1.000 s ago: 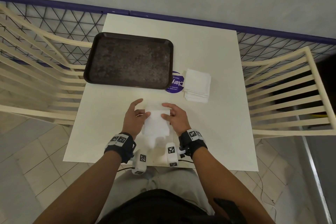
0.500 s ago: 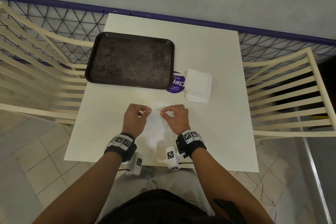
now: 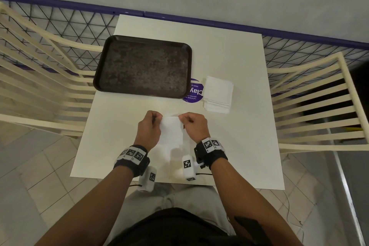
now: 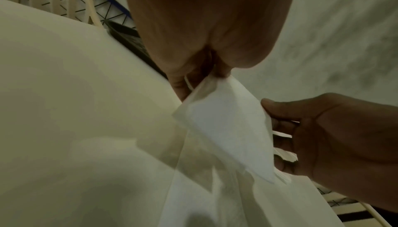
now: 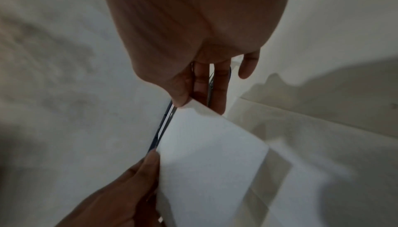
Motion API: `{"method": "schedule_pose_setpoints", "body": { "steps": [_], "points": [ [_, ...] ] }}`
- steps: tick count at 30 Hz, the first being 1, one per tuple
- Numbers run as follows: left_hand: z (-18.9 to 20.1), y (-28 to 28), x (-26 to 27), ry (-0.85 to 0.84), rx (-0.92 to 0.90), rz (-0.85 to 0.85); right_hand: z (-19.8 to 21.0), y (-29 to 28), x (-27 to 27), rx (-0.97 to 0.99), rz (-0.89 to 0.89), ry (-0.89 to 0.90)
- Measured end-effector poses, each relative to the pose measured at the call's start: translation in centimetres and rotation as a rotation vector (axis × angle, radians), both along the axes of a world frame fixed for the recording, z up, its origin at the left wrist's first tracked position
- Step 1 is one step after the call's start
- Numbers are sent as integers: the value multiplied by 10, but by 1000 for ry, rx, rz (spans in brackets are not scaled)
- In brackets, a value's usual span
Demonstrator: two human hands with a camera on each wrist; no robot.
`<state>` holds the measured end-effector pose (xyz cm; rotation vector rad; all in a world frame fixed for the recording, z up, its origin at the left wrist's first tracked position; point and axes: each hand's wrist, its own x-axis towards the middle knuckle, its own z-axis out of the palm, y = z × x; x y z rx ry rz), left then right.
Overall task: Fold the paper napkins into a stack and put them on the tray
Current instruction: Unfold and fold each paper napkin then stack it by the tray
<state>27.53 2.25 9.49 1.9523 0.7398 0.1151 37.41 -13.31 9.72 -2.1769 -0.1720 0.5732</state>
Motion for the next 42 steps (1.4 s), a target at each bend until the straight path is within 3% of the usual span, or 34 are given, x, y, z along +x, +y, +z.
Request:
{"method": "schedule_pose_setpoints", "body": {
  "steps": [6, 11, 17, 26, 31, 35, 38, 42],
  "points": [
    [-1, -7, 5, 4, 7, 43, 4, 2, -4, 78, -70, 0],
    [-4, -7, 9, -13, 59, 98, 11, 3, -10, 34, -8, 175],
    [-7, -7, 12, 4, 72, 113, 7, -2, -2, -35, 71, 79],
    [-30, -3, -3, 296, -94, -142, 30, -53, 119, -161, -241, -111],
    [-36, -6, -7, 397, -155, -216, 22, -73, 161, -255, -279, -129],
    [-40, -7, -6, 413, -147, -203, 16, -78, 161, -376, -291, -97],
    [-47, -4, -6, 434, -118, -151, 13, -77, 144, -505, -330, -231],
    [-43, -7, 0, 484, -39, -56, 6, -64, 104, -337, -299, -407]
  ]
}}
